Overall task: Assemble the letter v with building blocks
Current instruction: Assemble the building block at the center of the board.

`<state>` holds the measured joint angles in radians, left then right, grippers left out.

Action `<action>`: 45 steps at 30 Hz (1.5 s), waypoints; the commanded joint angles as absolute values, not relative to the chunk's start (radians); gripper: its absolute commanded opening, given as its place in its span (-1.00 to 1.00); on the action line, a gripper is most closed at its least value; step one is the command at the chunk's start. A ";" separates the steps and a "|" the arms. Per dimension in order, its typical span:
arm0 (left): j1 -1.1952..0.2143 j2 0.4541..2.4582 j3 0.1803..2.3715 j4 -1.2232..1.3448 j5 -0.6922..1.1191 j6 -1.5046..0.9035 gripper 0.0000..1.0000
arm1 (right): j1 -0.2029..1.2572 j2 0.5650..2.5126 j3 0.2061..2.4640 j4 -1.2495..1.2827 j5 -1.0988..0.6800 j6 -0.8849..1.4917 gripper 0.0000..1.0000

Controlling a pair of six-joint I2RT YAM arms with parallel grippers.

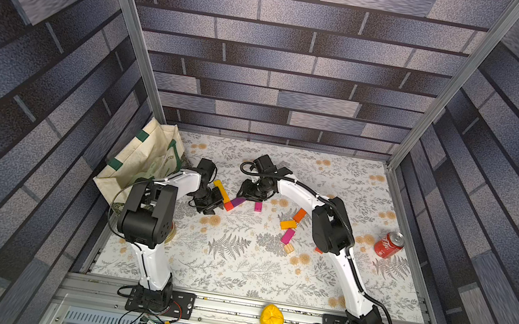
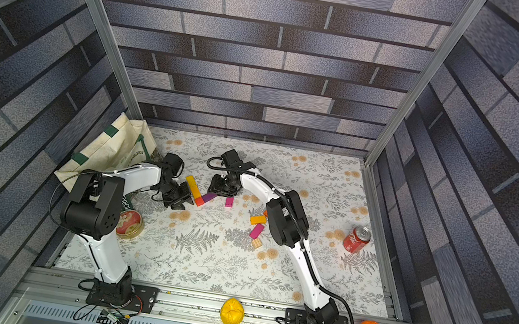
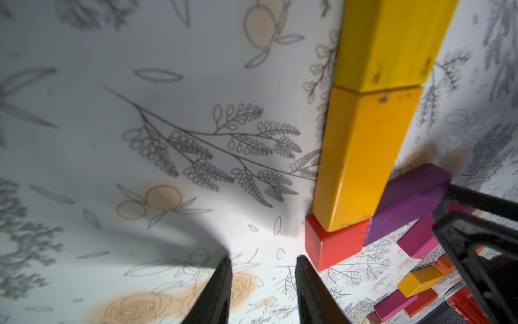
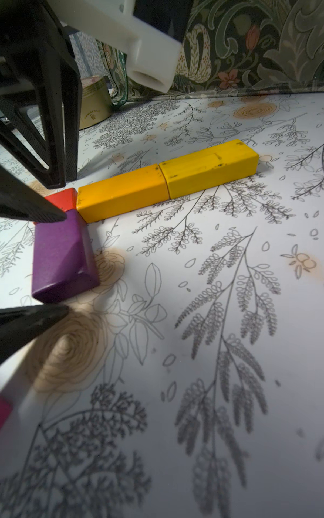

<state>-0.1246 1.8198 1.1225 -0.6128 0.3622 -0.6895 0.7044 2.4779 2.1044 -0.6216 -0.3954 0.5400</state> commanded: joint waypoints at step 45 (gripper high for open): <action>-0.150 1.949 1.114 -0.647 0.238 -0.710 -0.21 | 0.698 2.447 2.047 -0.605 -0.390 0.558 0.01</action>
<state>-0.1436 1.8561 1.1683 -0.6357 0.3424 -0.7048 0.7044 2.4683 2.0712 -0.5774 -0.3988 0.5465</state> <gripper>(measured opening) 0.395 0.504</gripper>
